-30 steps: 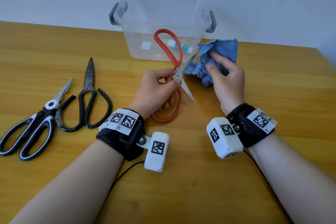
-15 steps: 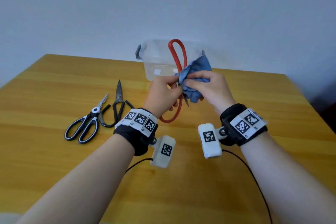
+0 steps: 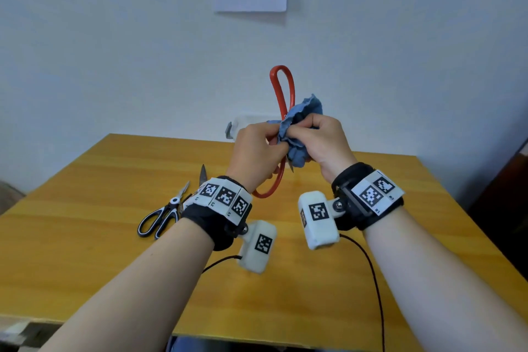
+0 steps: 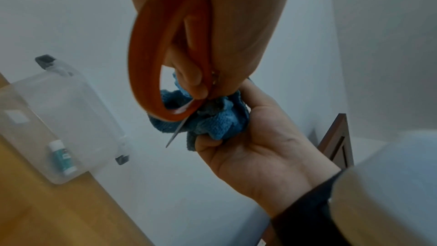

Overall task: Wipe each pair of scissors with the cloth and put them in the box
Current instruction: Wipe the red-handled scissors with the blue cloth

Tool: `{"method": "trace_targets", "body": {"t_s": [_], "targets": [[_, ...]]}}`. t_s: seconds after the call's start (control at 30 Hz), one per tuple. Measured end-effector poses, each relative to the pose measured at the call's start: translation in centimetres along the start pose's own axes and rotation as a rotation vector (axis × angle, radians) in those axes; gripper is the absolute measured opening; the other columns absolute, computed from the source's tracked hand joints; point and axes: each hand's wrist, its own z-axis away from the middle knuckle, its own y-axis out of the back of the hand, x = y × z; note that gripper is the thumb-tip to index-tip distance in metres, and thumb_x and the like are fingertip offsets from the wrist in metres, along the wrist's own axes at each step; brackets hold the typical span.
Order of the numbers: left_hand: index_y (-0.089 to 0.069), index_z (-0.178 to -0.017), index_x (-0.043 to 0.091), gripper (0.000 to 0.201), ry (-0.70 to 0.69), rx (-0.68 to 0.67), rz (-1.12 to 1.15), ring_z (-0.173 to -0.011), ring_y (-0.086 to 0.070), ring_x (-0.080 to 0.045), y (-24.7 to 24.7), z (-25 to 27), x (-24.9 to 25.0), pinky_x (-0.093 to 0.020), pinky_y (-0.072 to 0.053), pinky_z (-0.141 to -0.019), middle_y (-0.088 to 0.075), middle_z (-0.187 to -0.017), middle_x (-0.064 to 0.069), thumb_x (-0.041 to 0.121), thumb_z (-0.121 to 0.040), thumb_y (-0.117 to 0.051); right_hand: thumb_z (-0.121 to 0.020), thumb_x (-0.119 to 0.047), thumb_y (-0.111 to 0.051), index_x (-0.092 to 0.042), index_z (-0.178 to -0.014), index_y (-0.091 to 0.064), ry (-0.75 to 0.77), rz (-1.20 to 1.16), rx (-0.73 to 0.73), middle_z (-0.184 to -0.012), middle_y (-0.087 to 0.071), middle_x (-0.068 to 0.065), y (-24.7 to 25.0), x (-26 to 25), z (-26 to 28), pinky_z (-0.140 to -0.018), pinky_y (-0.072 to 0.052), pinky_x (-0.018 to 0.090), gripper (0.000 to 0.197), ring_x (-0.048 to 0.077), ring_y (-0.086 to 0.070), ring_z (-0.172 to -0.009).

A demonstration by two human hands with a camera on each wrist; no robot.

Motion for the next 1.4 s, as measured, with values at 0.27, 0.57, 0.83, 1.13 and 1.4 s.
{"method": "trace_targets", "body": {"t_s": [0.27,0.57,0.83,1.13,1.4], "targets": [[-0.077,-0.091,0.013,0.019,-0.101,0.023,-0.050,-0.054,-0.066,-0.029,1.2,-0.2,2.5,-0.035,-0.053,-0.039,-0.067,-0.074,-0.013,0.006,-0.089,-0.059,-0.081,-0.011,-0.077,-0.015,-0.066,-0.064,0.028,-0.053,0.089,-0.071,-0.067,0.008,0.6,-2.7,-0.1,-0.071,-0.062,0.044,0.021,0.023,-0.070,-0.075],[-0.077,-0.106,0.017,0.022,0.040,0.017,0.089,-0.045,-0.061,-0.018,3.1,-0.7,3.9,-0.026,-0.047,-0.042,-0.059,-0.063,-0.002,0.008,-0.092,-0.061,-0.084,-0.011,-0.077,-0.015,-0.082,-0.072,0.114,0.005,0.240,-0.085,-0.073,0.005,2.6,-4.5,-1.1,-0.072,-0.063,0.038,0.006,0.024,-0.074,-0.087],[-0.076,-0.095,0.012,0.015,0.096,-0.004,0.187,-0.048,-0.060,-0.016,4.1,-0.9,4.4,-0.026,-0.048,-0.042,-0.064,-0.069,-0.009,0.009,-0.095,-0.061,-0.086,-0.018,-0.079,-0.022,-0.107,-0.077,0.155,-0.036,-0.083,-0.104,-0.076,0.007,2.2,-5.8,0.3,-0.061,-0.060,0.036,0.021,0.023,-0.076,-0.089],[-0.075,-0.095,0.005,0.016,0.099,-0.074,0.252,-0.042,-0.051,-0.019,3.3,-0.3,4.6,-0.024,-0.041,-0.041,-0.054,-0.069,-0.015,0.002,-0.093,-0.060,-0.080,-0.013,-0.083,-0.016,-0.088,-0.072,0.166,0.031,-0.015,-0.079,-0.072,0.003,0.8,-5.3,0.3,-0.044,-0.044,0.026,0.014,0.012,-0.065,-0.059],[-0.077,-0.101,0.004,0.018,0.076,-0.087,0.252,-0.041,-0.050,-0.020,3.6,-0.4,4.9,-0.026,-0.043,-0.040,-0.051,-0.065,-0.011,0.001,-0.093,-0.061,-0.078,-0.007,-0.083,-0.019,-0.080,-0.071,0.173,-0.010,0.013,-0.080,-0.075,0.004,1.2,-5.9,0.0,-0.061,-0.057,0.052,0.016,0.026,-0.073,-0.073]]}}
